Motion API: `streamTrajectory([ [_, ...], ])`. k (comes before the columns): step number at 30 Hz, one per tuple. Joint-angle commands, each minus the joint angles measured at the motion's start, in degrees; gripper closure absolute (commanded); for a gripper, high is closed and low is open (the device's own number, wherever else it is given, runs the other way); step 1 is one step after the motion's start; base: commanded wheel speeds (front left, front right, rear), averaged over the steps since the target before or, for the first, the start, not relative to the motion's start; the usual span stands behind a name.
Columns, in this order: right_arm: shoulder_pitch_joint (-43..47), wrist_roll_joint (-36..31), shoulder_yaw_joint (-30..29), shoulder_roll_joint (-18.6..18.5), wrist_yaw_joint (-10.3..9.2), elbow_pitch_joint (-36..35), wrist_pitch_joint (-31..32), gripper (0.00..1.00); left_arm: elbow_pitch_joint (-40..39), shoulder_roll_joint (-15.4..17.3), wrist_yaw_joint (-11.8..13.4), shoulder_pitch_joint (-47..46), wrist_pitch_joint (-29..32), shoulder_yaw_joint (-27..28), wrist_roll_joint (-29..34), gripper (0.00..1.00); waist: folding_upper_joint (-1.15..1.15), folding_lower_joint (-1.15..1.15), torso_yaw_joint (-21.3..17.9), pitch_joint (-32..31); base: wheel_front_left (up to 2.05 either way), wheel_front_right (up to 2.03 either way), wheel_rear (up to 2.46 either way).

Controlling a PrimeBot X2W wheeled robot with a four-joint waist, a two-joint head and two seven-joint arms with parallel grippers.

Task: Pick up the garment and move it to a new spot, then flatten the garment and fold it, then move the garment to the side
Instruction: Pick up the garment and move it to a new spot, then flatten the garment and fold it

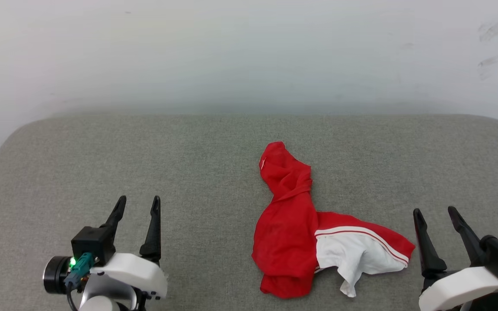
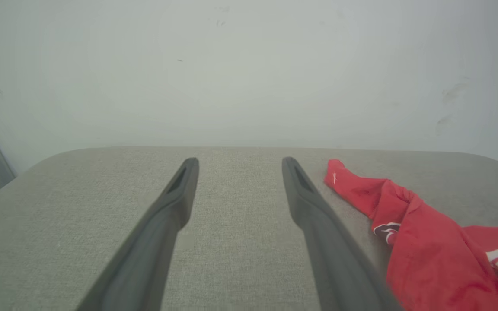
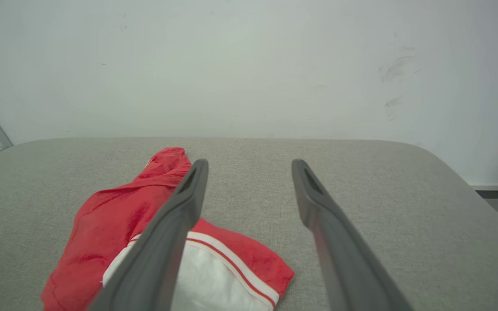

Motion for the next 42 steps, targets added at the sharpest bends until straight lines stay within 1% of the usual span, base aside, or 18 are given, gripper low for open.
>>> streamTrajectory([
  [1, 1.0, -0.2, -0.1, 0.1, -0.04, -0.3, 0.1, 0.00, -0.6, 0.3, 0.4, 1.2, 0.2, 0.1, -0.3, 0.00, 0.00, 0.00, -0.2, -0.2, 0.00, 0.00, 0.00],
  [11, 1.9, 0.5, -0.6, 0.1, -0.04, -1.1, 0.3, 0.00, -4.3, 1.3, 2.2, 4.7, 1.5, 0.1, -0.5, 0.00, 0.00, 0.00, -0.9, -0.3, 0.00, 0.00, 0.00],
  [17, 1.9, 0.7, -0.8, 0.1, -0.04, -1.0, 0.6, 0.00, -5.6, 1.9, 2.3, 4.4, 2.4, -0.2, -0.2, 0.00, 0.00, 0.00, -1.0, 0.0, 0.00, 0.00, 0.00],
  [21, 1.9, 0.9, -0.3, 0.1, -0.04, -0.5, 2.6, 0.00, -5.8, 1.9, 2.5, 4.5, 2.4, -0.1, -0.5, 0.00, 0.00, 0.00, -1.1, 0.1, 0.00, 0.00, 0.00],
  [24, 2.4, 1.1, 2.5, 0.1, -0.04, -0.3, 7.4, 0.00, -5.9, 1.8, 2.7, 4.4, 2.4, -0.3, -0.7, 0.00, 0.00, 0.00, -1.1, 0.3, 0.00, 0.00, 0.00],
  [26, 2.9, 1.2, 5.7, -0.5, -0.04, -0.4, 11.7, 0.00, -6.1, 1.7, 2.7, 4.0, 2.6, -0.3, -0.8, 0.00, 0.00, 0.00, -1.1, 0.6, 0.00, 0.00, 0.00],
  [30, 2.4, 3.2, 12.3, -4.3, -0.04, -1.3, 20.1, 0.00, -6.1, 1.6, 2.8, 3.6, 2.3, -0.3, -0.9, 0.00, 0.00, 0.00, -1.0, 1.4, 0.00, 0.00, 0.00],
  [34, 0.9, 5.9, 17.2, -7.6, -0.04, -1.6, 25.8, 0.00, -5.8, 1.2, 2.6, 2.9, 2.0, -0.6, -1.1, 0.00, 0.00, 0.00, -0.4, 2.6, 0.00, 0.00, 0.00],
  [39, -1.2, 6.9, 20.8, -9.6, -0.04, 0.3, 28.1, 0.00, -5.5, 0.6, 2.4, 1.2, 1.5, -1.0, -1.0, 0.00, 0.00, 0.00, 0.8, 4.9, 0.00, 0.00, 0.00],
  [42, -3.1, 6.9, 21.6, -9.4, -0.04, 2.6, 27.4, 0.00, -5.2, 0.1, 2.0, 0.1, 1.0, -1.2, -1.2, 0.00, 0.00, 0.00, 1.6, 6.6, 0.00, 0.00, 0.00],
])
